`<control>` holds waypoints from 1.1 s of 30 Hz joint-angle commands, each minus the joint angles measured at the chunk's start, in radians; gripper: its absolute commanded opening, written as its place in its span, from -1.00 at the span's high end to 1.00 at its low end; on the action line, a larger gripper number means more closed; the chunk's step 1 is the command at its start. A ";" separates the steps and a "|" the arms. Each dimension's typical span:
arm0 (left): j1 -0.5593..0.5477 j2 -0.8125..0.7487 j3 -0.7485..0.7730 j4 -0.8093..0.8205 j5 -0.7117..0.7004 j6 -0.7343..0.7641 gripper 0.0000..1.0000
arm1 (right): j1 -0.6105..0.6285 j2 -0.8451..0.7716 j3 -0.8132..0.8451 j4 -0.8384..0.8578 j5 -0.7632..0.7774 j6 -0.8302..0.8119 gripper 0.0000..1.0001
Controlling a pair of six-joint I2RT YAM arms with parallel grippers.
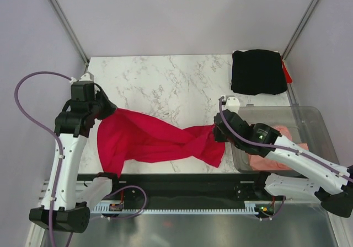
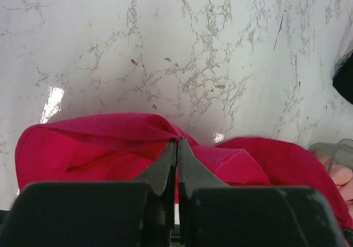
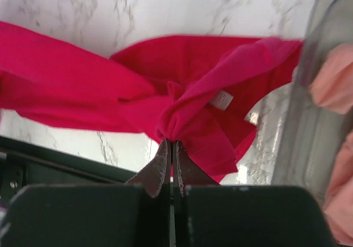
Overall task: Fold and stack the t-shirts
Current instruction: Flatten the tshirt out
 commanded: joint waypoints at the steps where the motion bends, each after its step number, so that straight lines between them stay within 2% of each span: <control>1: 0.017 -0.056 -0.022 0.018 -0.013 0.074 0.96 | 0.002 0.006 -0.125 0.195 -0.211 0.008 1.00; 3: 0.026 -0.082 -0.050 0.014 -0.032 0.086 0.96 | 0.019 0.008 -0.222 0.247 -0.288 0.031 1.00; 4: 0.029 -0.100 -0.060 0.014 -0.037 0.097 0.96 | 0.031 0.001 -0.248 0.275 -0.299 0.034 0.90; 5: 0.031 -0.107 -0.080 0.011 -0.039 0.105 0.96 | 0.043 -0.003 -0.280 0.275 -0.291 0.034 0.69; 6: 0.032 -0.114 -0.089 0.009 -0.042 0.109 0.96 | 0.069 -0.005 -0.283 0.263 -0.274 0.034 0.04; 8: 0.037 -0.134 -0.114 0.006 -0.045 0.126 0.96 | 0.092 -0.023 -0.254 0.190 -0.212 0.037 -0.41; 9: 0.037 -0.143 -0.123 0.006 -0.046 0.134 0.96 | 0.098 -0.031 -0.241 0.165 -0.155 0.037 -0.74; 10: 0.039 -0.149 -0.131 0.006 -0.048 0.137 0.96 | 0.098 -0.048 -0.230 0.133 -0.132 0.028 -0.79; 14: 0.039 -0.182 -0.186 0.018 -0.043 0.141 0.96 | 0.098 -0.062 -0.184 0.100 -0.060 0.002 -0.85; 18: 0.039 -0.209 -0.235 0.040 -0.020 0.152 0.96 | 0.094 -0.010 -0.182 0.067 0.006 0.040 -0.79; 25: 0.039 -0.231 -0.254 0.055 -0.008 0.163 0.96 | 0.094 0.104 -0.191 -0.057 0.102 0.177 -0.47; 28: 0.039 -0.231 -0.257 0.055 -0.011 0.161 0.96 | 0.094 0.100 -0.207 -0.036 0.083 0.180 -0.45; 33: 0.039 -0.237 -0.260 0.060 -0.005 0.157 0.96 | 0.094 0.095 -0.230 -0.015 0.094 0.183 -0.20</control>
